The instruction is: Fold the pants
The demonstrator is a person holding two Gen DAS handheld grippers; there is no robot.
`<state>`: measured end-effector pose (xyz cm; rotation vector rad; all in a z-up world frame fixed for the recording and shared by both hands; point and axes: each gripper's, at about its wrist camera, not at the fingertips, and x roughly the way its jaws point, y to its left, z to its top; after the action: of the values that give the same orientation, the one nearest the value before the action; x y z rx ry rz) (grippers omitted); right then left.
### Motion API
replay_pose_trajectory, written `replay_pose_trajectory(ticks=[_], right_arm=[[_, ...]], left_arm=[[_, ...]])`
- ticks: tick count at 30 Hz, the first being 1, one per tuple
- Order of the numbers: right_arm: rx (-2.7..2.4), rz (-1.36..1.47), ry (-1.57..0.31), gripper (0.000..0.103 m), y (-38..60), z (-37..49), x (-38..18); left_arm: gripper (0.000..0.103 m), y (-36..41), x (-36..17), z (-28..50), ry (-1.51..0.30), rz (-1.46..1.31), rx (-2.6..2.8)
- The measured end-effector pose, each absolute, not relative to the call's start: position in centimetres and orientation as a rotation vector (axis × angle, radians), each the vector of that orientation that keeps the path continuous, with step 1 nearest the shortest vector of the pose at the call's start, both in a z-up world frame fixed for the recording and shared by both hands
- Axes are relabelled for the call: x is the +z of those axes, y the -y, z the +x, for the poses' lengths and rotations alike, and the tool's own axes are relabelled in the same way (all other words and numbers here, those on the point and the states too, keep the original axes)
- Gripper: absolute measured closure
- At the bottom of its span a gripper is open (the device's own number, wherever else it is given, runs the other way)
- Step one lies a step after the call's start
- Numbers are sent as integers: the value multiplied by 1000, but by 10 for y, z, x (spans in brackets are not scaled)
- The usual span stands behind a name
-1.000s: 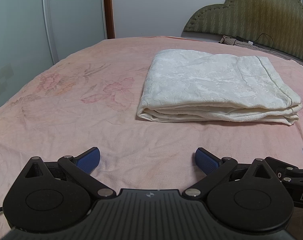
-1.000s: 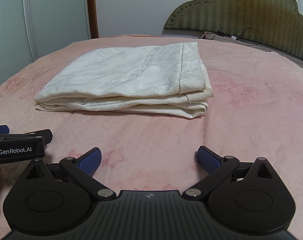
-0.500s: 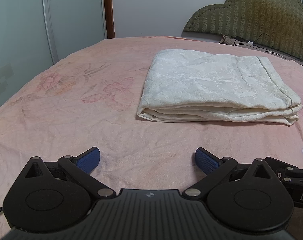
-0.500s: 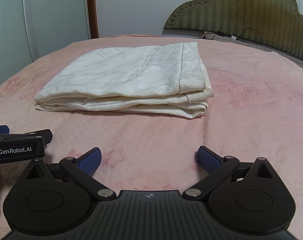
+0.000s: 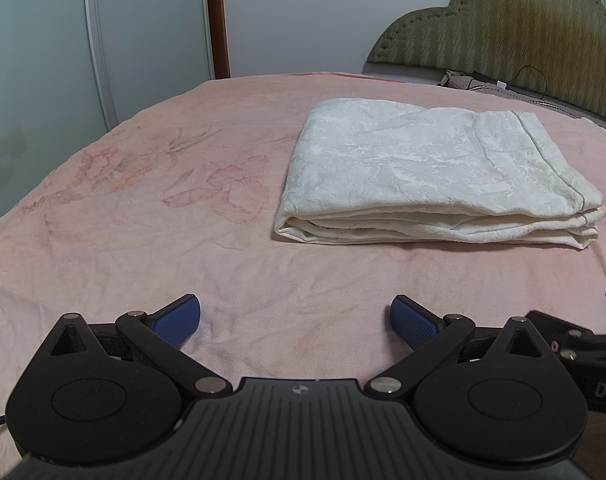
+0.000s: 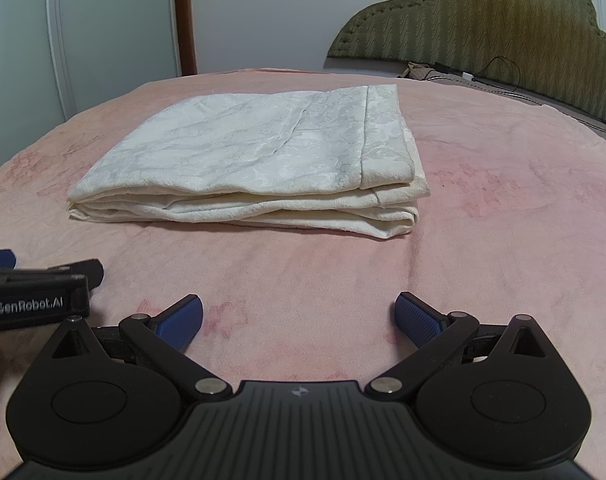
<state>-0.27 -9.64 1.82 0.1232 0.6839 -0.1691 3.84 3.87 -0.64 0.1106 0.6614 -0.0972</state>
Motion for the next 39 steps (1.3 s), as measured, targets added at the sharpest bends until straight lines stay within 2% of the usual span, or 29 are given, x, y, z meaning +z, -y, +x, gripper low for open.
replay_pose_trajectory(ticks=[39], right_arm=[[-159, 124, -682, 0, 101, -6, 18]], left_arm=[[0, -38, -6, 38, -659, 117, -95]])
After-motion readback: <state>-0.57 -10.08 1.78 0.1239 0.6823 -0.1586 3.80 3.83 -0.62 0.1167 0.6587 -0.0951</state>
